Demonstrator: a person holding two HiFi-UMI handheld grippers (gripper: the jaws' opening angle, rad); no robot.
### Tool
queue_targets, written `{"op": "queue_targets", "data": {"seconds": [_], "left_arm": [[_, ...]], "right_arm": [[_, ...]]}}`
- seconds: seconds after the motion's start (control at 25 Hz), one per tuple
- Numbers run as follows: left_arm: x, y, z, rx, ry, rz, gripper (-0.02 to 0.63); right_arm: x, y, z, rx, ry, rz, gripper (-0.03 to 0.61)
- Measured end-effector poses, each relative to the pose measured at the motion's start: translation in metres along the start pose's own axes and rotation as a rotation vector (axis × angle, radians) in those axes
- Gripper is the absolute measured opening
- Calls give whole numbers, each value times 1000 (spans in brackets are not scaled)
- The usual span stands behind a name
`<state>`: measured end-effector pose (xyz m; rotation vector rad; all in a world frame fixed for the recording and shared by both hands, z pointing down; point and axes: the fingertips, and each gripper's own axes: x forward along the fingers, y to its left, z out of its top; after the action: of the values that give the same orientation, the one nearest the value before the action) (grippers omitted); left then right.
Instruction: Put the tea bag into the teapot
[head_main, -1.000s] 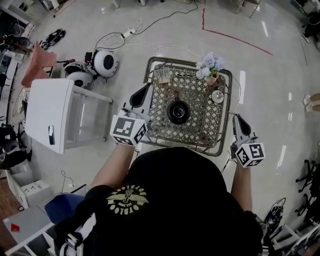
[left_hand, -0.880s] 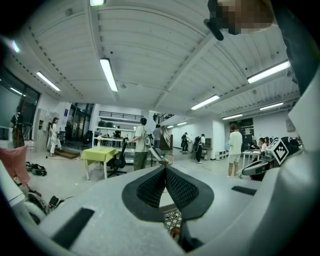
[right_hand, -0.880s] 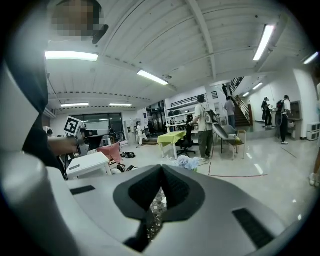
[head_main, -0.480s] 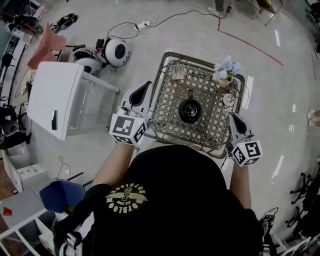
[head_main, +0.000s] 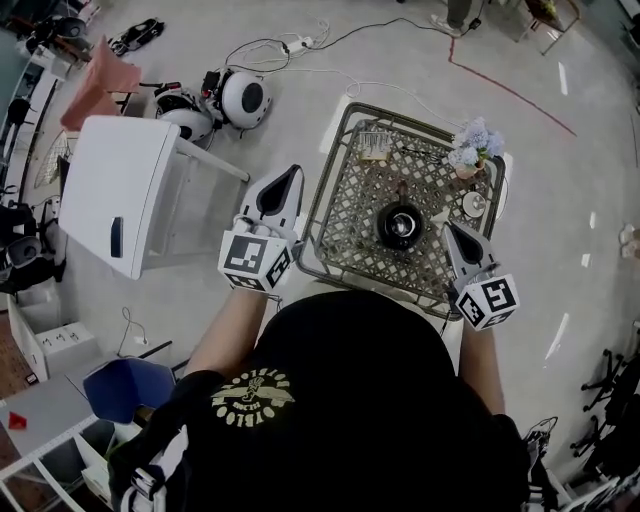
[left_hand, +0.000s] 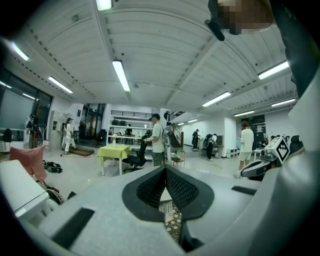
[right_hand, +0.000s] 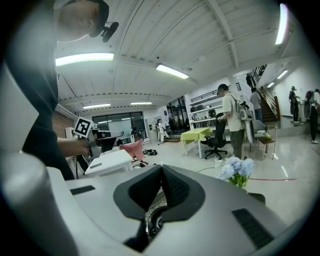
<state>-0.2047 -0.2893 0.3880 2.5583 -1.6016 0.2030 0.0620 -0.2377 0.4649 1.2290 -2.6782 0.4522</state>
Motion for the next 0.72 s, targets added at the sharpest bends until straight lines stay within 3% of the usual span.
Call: {"op": "queue_targets", "data": {"seconds": [0.44,0.72], "left_arm": [[5,31,-9,-32,8,-28,-5],[8,49,-9,-46,-3,-39,-5]], "right_arm": [[32,23,-18,41,108,33,12],[36,29,-19,51,140,5,23]]}}
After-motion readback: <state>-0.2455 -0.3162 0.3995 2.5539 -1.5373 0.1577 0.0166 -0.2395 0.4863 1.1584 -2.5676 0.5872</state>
